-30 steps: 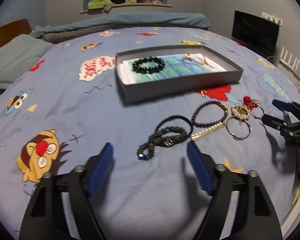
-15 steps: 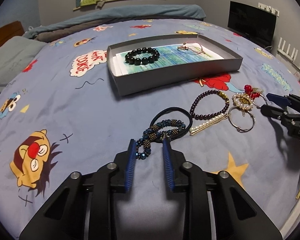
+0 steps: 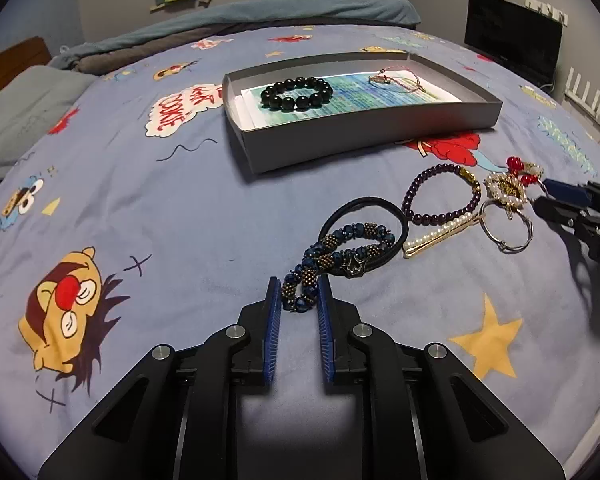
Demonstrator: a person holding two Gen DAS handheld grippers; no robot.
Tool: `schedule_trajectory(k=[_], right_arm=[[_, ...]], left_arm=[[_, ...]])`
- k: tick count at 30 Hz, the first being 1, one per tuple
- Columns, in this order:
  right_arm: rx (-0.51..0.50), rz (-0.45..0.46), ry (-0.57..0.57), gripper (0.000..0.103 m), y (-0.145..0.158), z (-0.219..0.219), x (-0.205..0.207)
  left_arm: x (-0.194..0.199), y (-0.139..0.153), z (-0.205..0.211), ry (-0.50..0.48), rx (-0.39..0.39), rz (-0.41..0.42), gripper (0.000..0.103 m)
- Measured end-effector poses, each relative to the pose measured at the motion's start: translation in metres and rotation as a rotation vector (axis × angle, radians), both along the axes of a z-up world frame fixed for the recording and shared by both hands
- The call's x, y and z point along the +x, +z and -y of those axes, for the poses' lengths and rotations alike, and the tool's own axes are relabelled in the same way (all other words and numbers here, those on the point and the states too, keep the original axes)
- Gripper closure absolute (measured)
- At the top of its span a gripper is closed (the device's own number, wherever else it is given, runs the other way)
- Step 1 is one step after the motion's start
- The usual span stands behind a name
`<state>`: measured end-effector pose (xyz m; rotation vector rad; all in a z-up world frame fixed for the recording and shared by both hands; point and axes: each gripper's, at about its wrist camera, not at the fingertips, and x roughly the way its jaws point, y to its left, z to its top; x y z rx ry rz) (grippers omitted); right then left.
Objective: Organize jewelry
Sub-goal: 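Grasp the blue beaded bracelet with the left tool, then grasp the red bead earrings with the right tool while the left tool holds the blue bracelet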
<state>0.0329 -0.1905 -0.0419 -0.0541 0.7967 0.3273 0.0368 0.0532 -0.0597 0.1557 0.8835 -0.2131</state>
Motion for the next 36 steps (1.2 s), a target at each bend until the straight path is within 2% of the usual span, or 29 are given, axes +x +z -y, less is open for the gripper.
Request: schedule_trajectory(k=[2,17,23,29,31,36], right_arm=[[-0.001,0.000,0.000,0.056,-0.001,-0.002,0.003],[0.049,0.004,0.005,0.057,0.006,0.003,-0.002],[0.018,-0.008,0.038,0.058,0.009,0.001,-0.011],[-0.050,0.029,0.057,0.057,0.014,0.003,-0.026],[-0.087,-0.015,0.088,0.057,0.005,0.002,-0.024],[-0.005,-0.024,0.070,0.053,0.009,0.014,-0.023]], left_arm=[[0.000,0.000,0.001,-0.002,0.007,0.000,0.095],[-0.009,0.009,-0.003,-0.019,-0.014,0.026,0.096],[-0.013,0.012,-0.005,-0.023,-0.018,0.032,0.096],[-0.014,0.013,-0.004,-0.029,-0.020,0.034,0.096],[-0.014,0.013,-0.003,-0.030,-0.022,0.032,0.096],[-0.011,0.012,0.002,-0.035,-0.020,0.027,0.096]])
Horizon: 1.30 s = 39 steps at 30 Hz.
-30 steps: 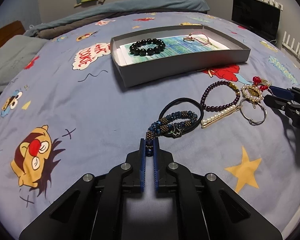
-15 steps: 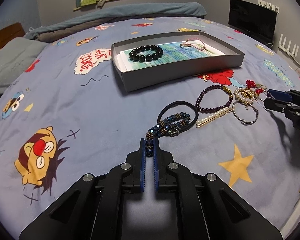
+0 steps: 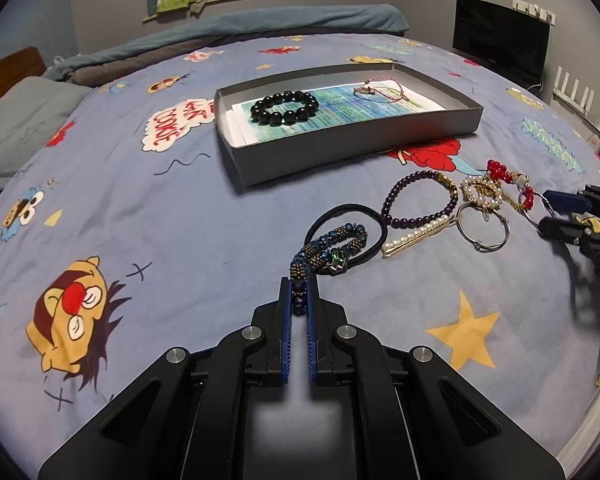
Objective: Organize jewelry
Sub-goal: 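Grasp the red bead earrings with the right tool while the left tool holds the blue bracelet, then carry the blue bracelet and red earrings into the tray and open both tools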
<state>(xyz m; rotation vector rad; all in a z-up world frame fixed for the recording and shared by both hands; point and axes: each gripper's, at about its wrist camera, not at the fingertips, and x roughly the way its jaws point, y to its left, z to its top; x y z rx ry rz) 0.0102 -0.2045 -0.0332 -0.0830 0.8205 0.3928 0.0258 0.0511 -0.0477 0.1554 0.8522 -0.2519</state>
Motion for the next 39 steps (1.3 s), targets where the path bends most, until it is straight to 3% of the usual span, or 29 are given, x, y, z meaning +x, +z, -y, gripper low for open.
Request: schedule_trajectory(k=[8,16,21,23,34,36,38,39], right_arm=[[0.073,0.012,-0.089,0.053,0.010,0.019,0.015],[0.180,-0.101,-0.137,0.060,-0.004,0.025,0.043],[0.241,-0.113,-0.169,0.077,-0.004,0.029,0.050],[0.240,-0.111,-0.172,0.080,-0.004,0.029,0.051],[0.191,-0.123,-0.229,0.069,-0.010,0.022,0.069],[0.184,-0.101,-0.239,0.086,-0.008,0.022,0.071],[0.191,-0.100,-0.239,0.096,-0.008,0.023,0.073],[0.195,-0.093,-0.240,0.096,-0.008,0.025,0.073]], left_arm=[[0.002,-0.002,-0.002,0.003,-0.002,-0.010,0.096],[0.004,-0.003,-0.004,0.002,-0.006,-0.016,0.096],[0.005,-0.004,-0.004,0.002,-0.007,-0.017,0.096],[0.005,-0.004,-0.004,-0.001,-0.002,-0.016,0.096],[0.007,-0.005,-0.005,0.002,0.003,-0.016,0.096],[0.008,-0.005,-0.005,0.002,0.002,-0.018,0.096],[0.008,-0.006,-0.004,0.000,0.004,-0.014,0.096],[0.008,-0.006,-0.004,0.000,0.006,-0.015,0.096]])
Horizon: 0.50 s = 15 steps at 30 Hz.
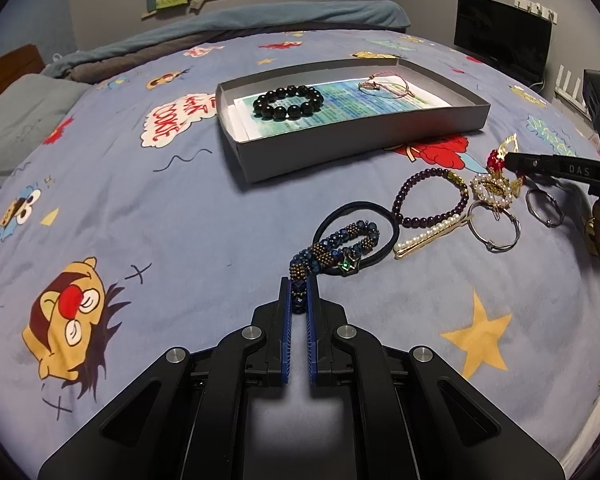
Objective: Organize jewelry
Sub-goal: 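Carry the blue bracelet and red earrings into the tray and open both tools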
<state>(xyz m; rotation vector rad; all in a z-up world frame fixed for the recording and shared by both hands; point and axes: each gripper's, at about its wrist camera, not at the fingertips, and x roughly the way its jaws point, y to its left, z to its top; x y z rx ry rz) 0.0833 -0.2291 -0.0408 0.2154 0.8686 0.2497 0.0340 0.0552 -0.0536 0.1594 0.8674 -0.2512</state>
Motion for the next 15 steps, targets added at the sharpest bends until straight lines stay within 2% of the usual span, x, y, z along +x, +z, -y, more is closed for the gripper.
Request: schedule_trajectory(k=[6,10,15], right_arm=[[-0.011,0.075,0.000,0.096,0.014,0.003,-0.007],[-0.005,0.147,0.024,0.096,0.032,0.001,-0.016],[-0.001,0.207,0.070,0.096,0.057,-0.003,-0.025]], left_arm=[[-0.001,0.010,-0.003,0.008,-0.035,0.022,0.096],[-0.011,0.035,0.003,-0.014,-0.064,0.102,0.096],[-0.017,0.057,0.013,-0.046,-0.089,0.136,0.096]])
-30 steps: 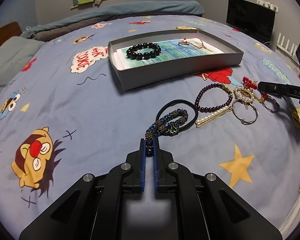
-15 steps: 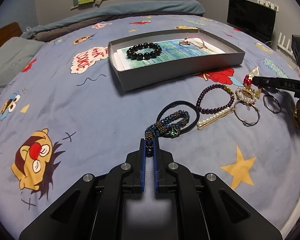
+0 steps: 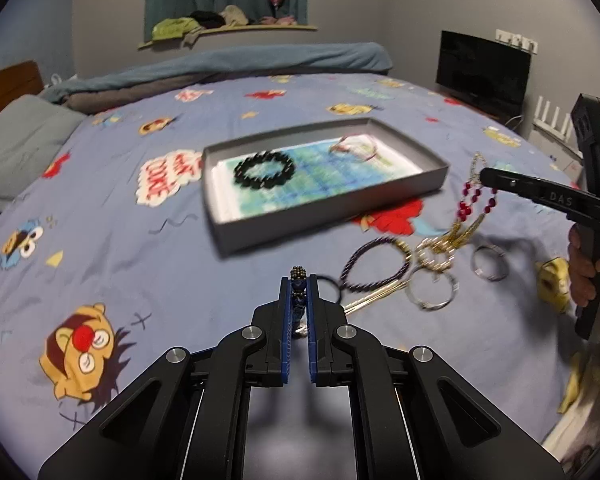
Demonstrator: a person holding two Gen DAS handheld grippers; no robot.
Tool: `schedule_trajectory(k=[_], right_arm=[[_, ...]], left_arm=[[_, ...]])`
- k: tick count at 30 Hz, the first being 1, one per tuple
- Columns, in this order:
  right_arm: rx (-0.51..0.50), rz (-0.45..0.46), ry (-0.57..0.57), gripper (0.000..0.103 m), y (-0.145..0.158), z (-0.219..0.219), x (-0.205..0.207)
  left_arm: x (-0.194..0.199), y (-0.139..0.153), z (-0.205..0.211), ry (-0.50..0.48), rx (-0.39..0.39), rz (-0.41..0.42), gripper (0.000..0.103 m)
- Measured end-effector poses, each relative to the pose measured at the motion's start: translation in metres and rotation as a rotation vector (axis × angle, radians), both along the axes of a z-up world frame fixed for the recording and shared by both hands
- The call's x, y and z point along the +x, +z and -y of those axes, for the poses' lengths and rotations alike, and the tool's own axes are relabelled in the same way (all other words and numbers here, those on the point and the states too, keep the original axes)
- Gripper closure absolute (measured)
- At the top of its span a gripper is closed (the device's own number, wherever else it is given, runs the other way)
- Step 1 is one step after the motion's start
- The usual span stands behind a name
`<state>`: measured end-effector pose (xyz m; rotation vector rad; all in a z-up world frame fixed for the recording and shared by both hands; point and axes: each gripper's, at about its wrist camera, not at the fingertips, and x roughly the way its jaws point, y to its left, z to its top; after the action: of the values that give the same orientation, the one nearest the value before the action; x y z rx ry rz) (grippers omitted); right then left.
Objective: Organize jewelry
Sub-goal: 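Carry the blue bracelet and red earrings into the tray and open both tools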
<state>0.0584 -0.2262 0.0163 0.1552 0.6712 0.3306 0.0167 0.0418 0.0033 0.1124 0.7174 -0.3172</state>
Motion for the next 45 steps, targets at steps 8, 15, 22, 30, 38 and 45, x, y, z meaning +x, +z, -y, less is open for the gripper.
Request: schedule_trajectory(k=[8,15,22,30,38,45], right_arm=[[-0.043,0.070,0.036,0.096,0.037,-0.009,0.007],[-0.052,0.146,0.029,0.096,0.067,-0.014,0.039],[-0.031,0.169,0.023,0.096,0.065,-0.026,0.078],[-0.012,0.053,0.062,0.096,0.010,-0.042,0.110],[-0.029,-0.059,0.012,0.096,-0.026,-0.032,0.125],[-0.070,-0.101,-0.039,0.096,-0.034,-0.023,0.130]], left_arm=[[0.014,0.045,0.005,-0.017,0.006,0.072,0.096],[0.057,0.074,0.012,-0.024,0.023,0.123,0.096],[0.103,0.057,0.037,-0.042,-0.039,0.101,0.096],[0.142,0.005,0.057,-0.076,-0.091,-0.004,0.096],[0.158,-0.031,0.022,0.006,-0.088,-0.113,0.096],[0.165,-0.045,-0.001,0.079,-0.091,-0.153,0.095]])
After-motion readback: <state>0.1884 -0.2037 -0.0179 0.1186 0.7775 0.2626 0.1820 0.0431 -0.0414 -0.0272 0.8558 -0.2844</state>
